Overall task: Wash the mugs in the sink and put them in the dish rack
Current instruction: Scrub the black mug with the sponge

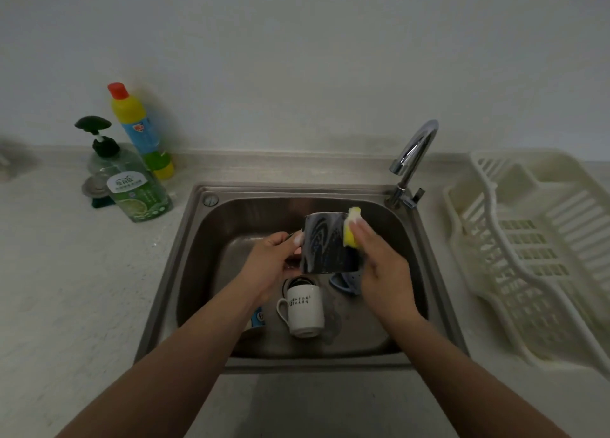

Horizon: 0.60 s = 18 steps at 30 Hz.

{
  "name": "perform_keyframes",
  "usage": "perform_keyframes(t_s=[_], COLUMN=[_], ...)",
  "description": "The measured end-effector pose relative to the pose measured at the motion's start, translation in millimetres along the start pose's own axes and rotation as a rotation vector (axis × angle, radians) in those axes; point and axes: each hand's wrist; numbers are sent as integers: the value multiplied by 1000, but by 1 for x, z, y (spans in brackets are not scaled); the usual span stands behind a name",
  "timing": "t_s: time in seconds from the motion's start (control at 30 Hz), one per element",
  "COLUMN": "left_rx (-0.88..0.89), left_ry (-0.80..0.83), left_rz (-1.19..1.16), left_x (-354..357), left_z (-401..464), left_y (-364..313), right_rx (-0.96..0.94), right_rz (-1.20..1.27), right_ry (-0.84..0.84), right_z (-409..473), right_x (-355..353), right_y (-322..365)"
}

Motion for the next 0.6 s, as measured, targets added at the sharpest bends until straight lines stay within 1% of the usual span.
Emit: perform_keyframes(t_s=[0.03, 0.07, 0.1, 0.17, 0.2, 0.23, 0.3, 0.33, 0.37, 0.4, 0.43, 0.47, 0.5, 0.57, 0.6], left_rx=[4, 12, 18, 40, 48, 52, 66, 78, 87, 96, 112, 125, 130, 122, 115], left_ry=[-3, -6, -13, -46, -63, -74, -83, -95, -117, -137, -150, -152, -147, -132, -129], left_rz=[-27, -56, -83, -21, 48, 101, 155, 171, 186, 208, 232, 256, 273, 271, 253], left_x=[2, 3, 2, -2, -4, -3, 0, 3, 3, 2, 0, -1, 0, 3, 4], left_z=[0, 0, 0, 1, 2, 4, 5, 5, 6, 6, 7, 6, 5, 3, 4], left_y=[0, -1, -2, -1, 1, 4, 7, 6, 5, 4, 4, 4, 4, 5, 5], right_rx=[6, -50, -140, -327, -359, -349, -320, -361, -457, -567, -659, -708, -677, -419, -308], right_rz=[8, -29, -89, -186, -227, -245, -259, -317, -400, -466, -468, -437, -393, -320, -288], right_ry=[-23, -21, 5, 71, 96, 86, 68, 73, 111, 188, 251, 259, 236, 104, 74], right_z=[2, -4, -16, -36, -31, -18, 7, 12, 9, 0, -11, -14, -8, 15, 20], right_x=[2, 4, 6, 7, 8, 9, 12, 14, 17, 19, 18, 15, 13, 9, 8], right_y=[3, 6, 7, 1, -2, -1, 4, 8, 7, 3, -3, -7, -11, -8, -4])
Point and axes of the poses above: each hand's wrist, its own z-axis towards the middle knuckle, its own x-axis out of the palm, y = z × x, and after that the axes turned 1 degree about -y, right-handed
